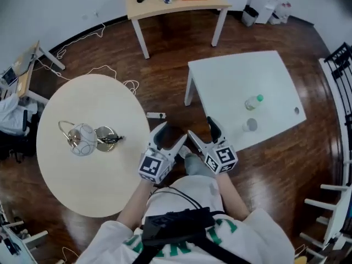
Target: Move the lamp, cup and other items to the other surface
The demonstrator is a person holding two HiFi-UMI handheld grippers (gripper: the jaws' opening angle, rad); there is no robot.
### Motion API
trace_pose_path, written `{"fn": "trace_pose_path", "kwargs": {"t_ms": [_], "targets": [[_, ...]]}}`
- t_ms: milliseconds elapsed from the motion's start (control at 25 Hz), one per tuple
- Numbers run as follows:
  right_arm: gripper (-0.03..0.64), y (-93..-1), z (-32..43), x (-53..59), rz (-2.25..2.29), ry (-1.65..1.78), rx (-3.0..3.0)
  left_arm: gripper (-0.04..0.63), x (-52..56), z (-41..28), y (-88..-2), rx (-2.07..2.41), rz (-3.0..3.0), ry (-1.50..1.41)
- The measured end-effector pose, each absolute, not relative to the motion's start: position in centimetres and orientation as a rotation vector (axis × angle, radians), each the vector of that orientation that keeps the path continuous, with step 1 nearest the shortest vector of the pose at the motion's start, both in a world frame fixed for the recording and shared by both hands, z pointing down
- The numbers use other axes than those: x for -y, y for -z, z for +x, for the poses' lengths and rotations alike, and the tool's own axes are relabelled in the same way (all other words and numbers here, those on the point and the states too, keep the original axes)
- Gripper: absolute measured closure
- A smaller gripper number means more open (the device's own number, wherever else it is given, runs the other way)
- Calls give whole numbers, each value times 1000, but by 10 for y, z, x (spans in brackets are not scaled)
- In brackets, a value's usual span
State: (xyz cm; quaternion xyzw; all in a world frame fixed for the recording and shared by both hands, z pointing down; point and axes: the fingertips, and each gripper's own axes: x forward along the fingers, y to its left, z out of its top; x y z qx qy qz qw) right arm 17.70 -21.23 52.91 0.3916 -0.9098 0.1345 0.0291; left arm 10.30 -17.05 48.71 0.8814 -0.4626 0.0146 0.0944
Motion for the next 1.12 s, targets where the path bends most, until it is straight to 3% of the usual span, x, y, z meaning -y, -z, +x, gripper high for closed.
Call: {"fn": "trace_pose_path", "kwargs": {"t_ms": [400,840,1120], "targets": [[204,-512,-32,146,538,-337,3031,325,62,-99,-491,2045,2226,66],[232,-501,-128,66,-1,-324,3064,325,-52,-176,-484,2446,1782,109],[233,-488,-145,23,-147,-339,3062,325,-88,-190,-462,2527,1692,170]]}}
